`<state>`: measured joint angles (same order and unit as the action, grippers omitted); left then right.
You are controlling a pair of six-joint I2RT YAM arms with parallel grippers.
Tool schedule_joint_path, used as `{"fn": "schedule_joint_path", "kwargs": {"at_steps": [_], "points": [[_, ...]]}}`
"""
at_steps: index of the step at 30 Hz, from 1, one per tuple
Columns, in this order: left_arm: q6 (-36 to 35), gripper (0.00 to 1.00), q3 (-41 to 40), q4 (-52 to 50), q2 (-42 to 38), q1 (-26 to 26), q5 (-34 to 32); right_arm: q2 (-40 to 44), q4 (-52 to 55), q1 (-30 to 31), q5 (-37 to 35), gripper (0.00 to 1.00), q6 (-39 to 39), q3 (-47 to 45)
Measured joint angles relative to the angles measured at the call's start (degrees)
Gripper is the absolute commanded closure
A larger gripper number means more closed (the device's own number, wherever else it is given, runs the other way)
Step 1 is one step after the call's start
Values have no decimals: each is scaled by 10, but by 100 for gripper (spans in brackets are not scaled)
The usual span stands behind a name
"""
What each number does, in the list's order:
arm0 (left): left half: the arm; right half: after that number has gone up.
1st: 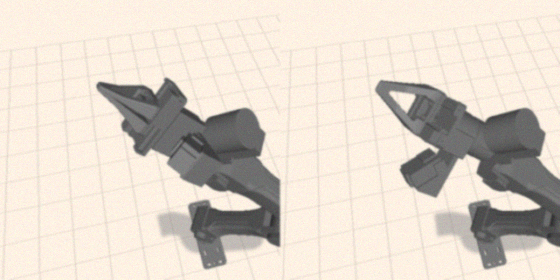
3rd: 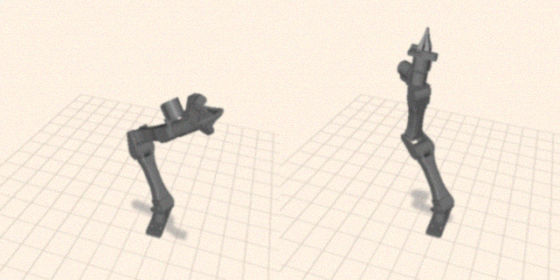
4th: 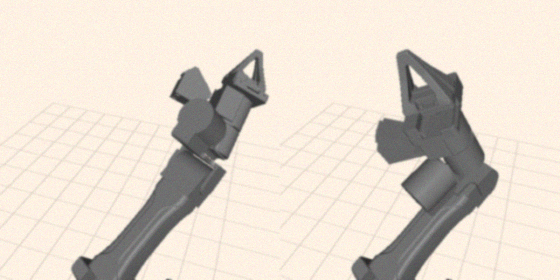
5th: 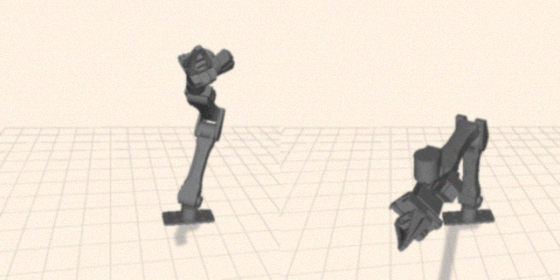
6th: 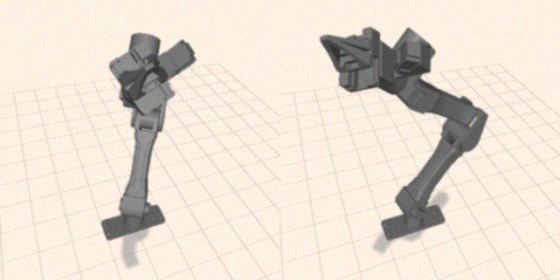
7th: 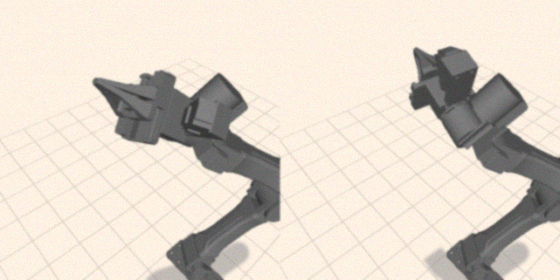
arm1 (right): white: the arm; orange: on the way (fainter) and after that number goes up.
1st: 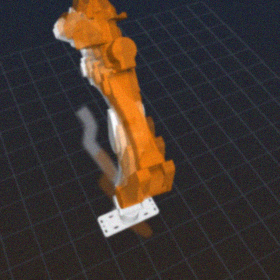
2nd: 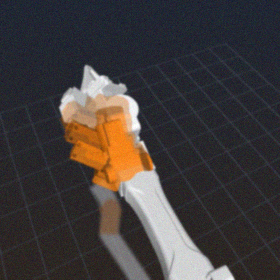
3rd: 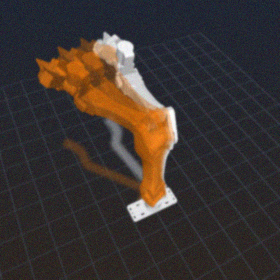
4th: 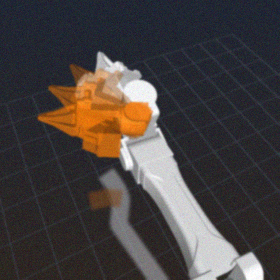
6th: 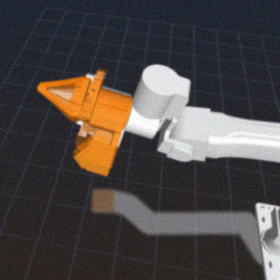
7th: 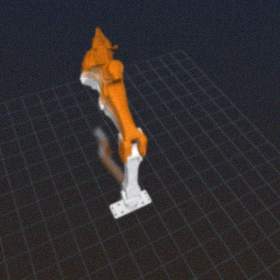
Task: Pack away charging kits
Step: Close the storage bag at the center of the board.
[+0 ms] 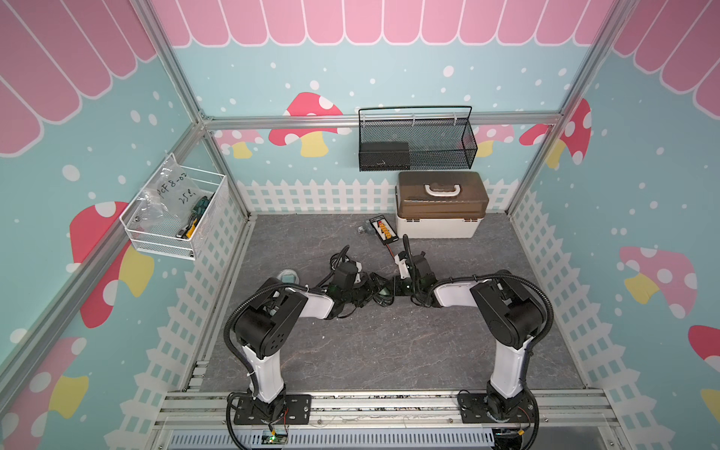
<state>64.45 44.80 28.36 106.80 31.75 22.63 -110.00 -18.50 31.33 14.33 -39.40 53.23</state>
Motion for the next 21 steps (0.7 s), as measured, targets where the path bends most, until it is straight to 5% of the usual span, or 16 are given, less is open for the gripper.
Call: {"fn": "schedule_joint_path", "kwargs": {"at_steps": [21], "points": [[70,51,-3,68,43,17,-23,38,-150,10,-10,100,-186,-125]]}}
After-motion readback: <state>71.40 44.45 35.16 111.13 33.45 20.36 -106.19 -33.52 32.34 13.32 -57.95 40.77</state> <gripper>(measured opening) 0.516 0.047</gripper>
